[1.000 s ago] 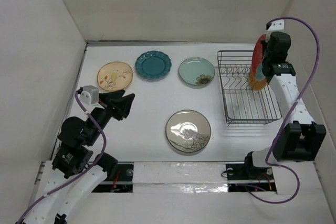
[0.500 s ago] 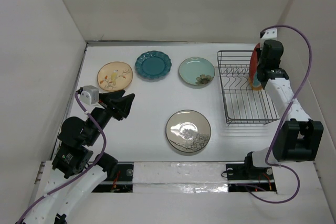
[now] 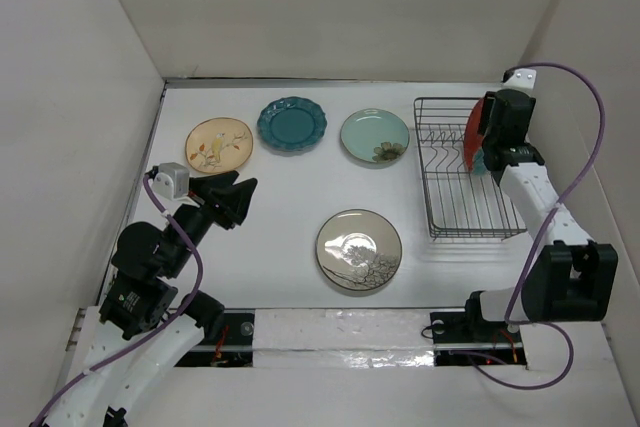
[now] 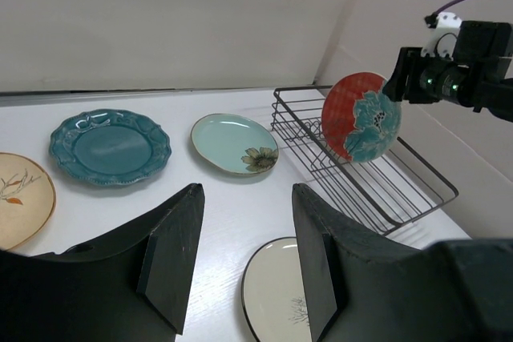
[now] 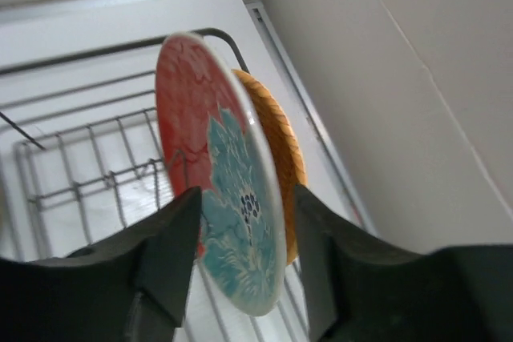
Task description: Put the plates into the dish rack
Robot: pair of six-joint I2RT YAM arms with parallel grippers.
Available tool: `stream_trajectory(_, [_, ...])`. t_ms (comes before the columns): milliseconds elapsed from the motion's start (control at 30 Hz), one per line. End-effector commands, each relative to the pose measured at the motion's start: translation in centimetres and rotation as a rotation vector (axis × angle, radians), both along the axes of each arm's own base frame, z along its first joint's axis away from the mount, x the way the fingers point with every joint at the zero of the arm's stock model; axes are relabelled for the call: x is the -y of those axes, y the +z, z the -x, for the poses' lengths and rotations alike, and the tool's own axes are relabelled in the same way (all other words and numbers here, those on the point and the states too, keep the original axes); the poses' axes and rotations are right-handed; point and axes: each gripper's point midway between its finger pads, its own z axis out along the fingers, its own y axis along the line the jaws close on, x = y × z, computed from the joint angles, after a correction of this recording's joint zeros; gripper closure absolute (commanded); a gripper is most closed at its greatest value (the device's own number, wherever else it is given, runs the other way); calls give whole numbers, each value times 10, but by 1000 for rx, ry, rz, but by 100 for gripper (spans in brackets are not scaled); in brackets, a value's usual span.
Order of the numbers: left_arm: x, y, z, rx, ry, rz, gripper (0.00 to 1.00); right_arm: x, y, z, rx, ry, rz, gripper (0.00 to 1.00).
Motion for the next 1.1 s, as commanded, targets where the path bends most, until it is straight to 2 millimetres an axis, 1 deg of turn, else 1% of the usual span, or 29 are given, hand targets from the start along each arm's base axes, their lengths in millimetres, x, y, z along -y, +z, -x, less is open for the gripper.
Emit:
stream_trajectory(0, [4,6,-3,20,-10,16,55,-3,64,5,232,-75,-157,41])
stream_trajectory(133, [4,4,-5,12,-4,14,55,-31,91,24,311,-22,-256,39])
stream_trajectory(167, [4,3,-6,7,-2,10,55,-53,94,24,319,58,-295,40])
stream_trajectory(200, [5,2,-7,4,-2,8,55,-66,90,26,316,91,-317,45])
stream_trajectory(233, [6,2,-7,2,-5,6,55,-81,91,28,325,131,-345,54])
stream_trajectory(267, [7,-1,-9,-6,-5,1,56,-118,91,29,320,252,-388,77])
stream_trajectory(333, [7,-1,-10,-9,-4,0,62,-157,88,29,305,340,-442,100])
stream_trajectory(367, [8,-3,-12,-17,-1,-5,65,-184,86,28,292,410,-483,100])
stream_trajectory(400, [8,-5,-13,-22,2,-7,69,-227,73,26,239,494,-512,100])
stream_trajectory(433, [7,-6,-15,-27,11,-9,74,-250,76,25,238,528,-546,100])
stream_trajectory(467, [6,-6,-16,-29,18,-9,86,-274,72,23,227,559,-587,100])
stream_trajectory(500, [6,-7,-17,-33,22,-11,92,-298,50,12,181,558,-601,100])
stream_trajectory(533, [6,-8,-17,-37,25,-13,100,-323,43,14,163,566,-635,100])
stream_trajectory(567, [5,-10,-19,-43,34,-13,100,-338,46,7,175,566,-671,100])
stream_trajectory(600, [2,-10,-22,-48,58,-12,100,-355,47,1,196,558,-754,96])
stream_trajectory(633, [1,-12,-23,-53,63,-15,100,-377,19,-6,150,546,-778,93])
stream_trajectory(667, [2,-13,-25,-59,65,-17,100,-394,21,-11,162,539,-859,89])
stream_trajectory(700, [2,-13,-25,-62,65,-19,100,-408,20,-17,174,548,-895,82])
stream_trajectory(733, [2,-14,-25,-63,65,-19,100,-421,-8,-26,134,520,-904,76])
stream_trajectory(767, [3,-14,-26,-64,65,-20,98,-430,-15,-30,133,497,-935,68])
stream_trajectory(800, [3,-14,-26,-64,63,-20,95,-440,-8,-38,155,487,-1007,58])
stream_trajectory(833, [3,-14,-26,-64,63,-20,92,-450,-17,-39,144,473,-1033,56])
stream_trajectory(867, [3,-13,-25,-60,63,-18,87,-457,-42,-44,127,429,-1033,51])
stream_trajectory(900, [3,-13,-24,-60,61,-16,84,-460,-50,-48,127,383,-1085,46])
stream_trajectory(933, [3,-13,-24,-59,60,-14,81,-462,-55,-52,132,357,-1116,46])
stream_trajectory(967, [3,-12,-24,-57,57,-15,75,-464,-75,-55,118,323,-1130,46])
stream_trajectory(1000, [3,-13,-24,-58,55,-16,72,-465,-83,-57,124,271,-1190,45])
stream_trajectory(1033, [3,-13,-24,-59,55,-13,69,-467,-101,-59,114,221,-1231,45])
stream_trajectory(1067, [3,-13,-24,-59,55,-13,67,-468,-100,-60,119,204,-1262,45])
